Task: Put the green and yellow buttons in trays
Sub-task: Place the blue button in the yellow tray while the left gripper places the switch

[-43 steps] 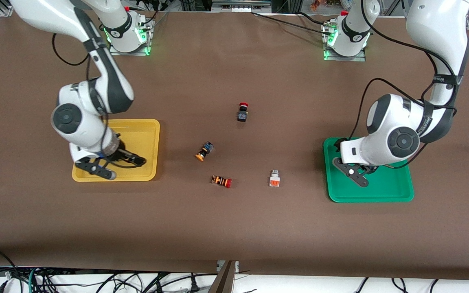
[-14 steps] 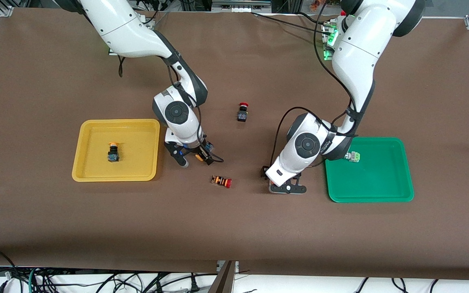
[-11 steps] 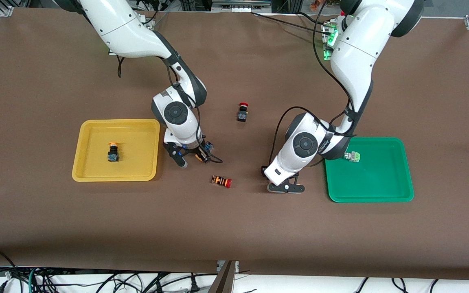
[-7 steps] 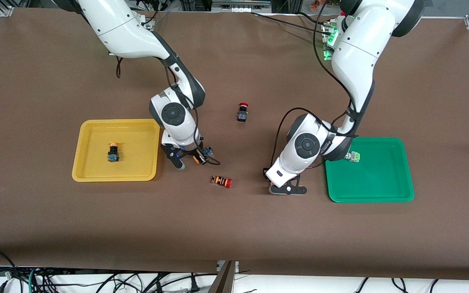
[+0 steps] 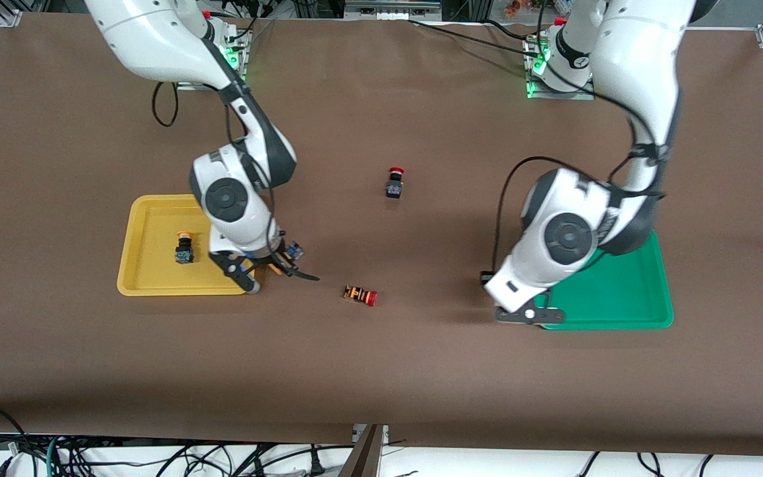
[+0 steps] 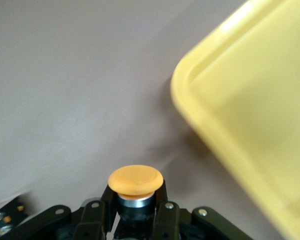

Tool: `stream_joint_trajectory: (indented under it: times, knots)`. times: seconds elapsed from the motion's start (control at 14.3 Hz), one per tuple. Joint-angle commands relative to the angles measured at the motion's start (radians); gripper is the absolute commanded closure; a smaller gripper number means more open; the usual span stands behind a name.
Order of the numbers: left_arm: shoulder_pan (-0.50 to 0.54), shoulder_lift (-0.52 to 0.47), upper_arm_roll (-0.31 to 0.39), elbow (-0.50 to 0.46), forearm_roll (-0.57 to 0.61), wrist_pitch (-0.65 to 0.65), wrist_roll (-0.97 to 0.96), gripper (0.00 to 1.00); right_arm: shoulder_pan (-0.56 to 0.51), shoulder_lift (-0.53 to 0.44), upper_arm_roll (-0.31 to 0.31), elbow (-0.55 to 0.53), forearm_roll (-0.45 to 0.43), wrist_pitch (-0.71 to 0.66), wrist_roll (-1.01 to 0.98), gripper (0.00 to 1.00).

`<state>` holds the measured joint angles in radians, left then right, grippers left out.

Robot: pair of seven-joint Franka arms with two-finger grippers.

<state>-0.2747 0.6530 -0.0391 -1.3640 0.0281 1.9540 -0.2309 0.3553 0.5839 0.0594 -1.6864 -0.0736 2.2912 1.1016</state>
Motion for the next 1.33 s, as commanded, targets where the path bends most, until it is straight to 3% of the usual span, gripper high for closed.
stream_joint_trajectory:
  times: [0.0,0.21,0.35,0.49,0.56,0.63,0.7,0.77,0.91,0.98,1.05,1.12,1.26]
  knots:
    - [0.125,-0.030,-0.008,-0.036,0.013,-0.085,0.287,0.94,-0.074,-0.054,0.011,-0.030,0.008,-0.058,-0.205,1.00]
    - [0.231,0.005,-0.010,-0.064,0.071,-0.078,0.568,0.93,-0.149,-0.090,0.011,-0.073,0.069,-0.065,-0.463,1.00]
    - [0.262,0.045,-0.008,-0.072,0.114,-0.072,0.631,0.93,-0.203,-0.104,0.010,-0.107,0.098,-0.058,-0.609,1.00]
    - [0.288,0.056,-0.010,-0.143,0.116,0.012,0.653,0.91,-0.240,-0.113,0.010,-0.175,0.100,-0.003,-0.690,1.00]
    - [0.292,0.054,-0.010,-0.179,0.116,0.064,0.660,0.78,-0.242,-0.124,0.010,-0.238,0.100,0.069,-0.706,1.00]
    - [0.292,0.051,-0.010,-0.188,0.116,0.075,0.662,0.53,-0.242,-0.127,0.010,-0.303,0.098,0.159,-0.706,1.00]
    - [0.290,0.046,-0.011,-0.187,0.116,0.074,0.660,0.10,-0.242,-0.127,0.011,-0.343,0.100,0.218,-0.706,1.00]
    - [0.287,0.037,-0.015,-0.182,0.116,0.069,0.659,0.00,-0.242,-0.122,0.011,-0.361,0.098,0.243,-0.706,1.00]
    - [0.276,-0.016,-0.022,-0.178,0.115,0.042,0.641,0.00,-0.242,-0.119,0.011,-0.368,0.098,0.244,-0.704,1.00]
    - [0.264,-0.059,-0.027,-0.178,0.113,0.016,0.618,0.00,-0.242,-0.119,0.011,-0.366,0.098,0.244,-0.703,0.70]
    - [0.250,-0.099,-0.027,-0.173,0.108,-0.015,0.587,0.00,-0.243,-0.119,0.011,-0.358,0.098,0.240,-0.704,0.21]
    - [0.247,-0.136,-0.027,-0.161,0.104,-0.050,0.564,0.00,-0.243,-0.124,0.011,-0.349,0.098,0.238,-0.707,0.00]
    - [0.247,-0.214,-0.042,-0.120,0.099,-0.119,0.548,0.00,-0.243,-0.142,0.010,-0.313,0.098,0.202,-0.715,0.00]
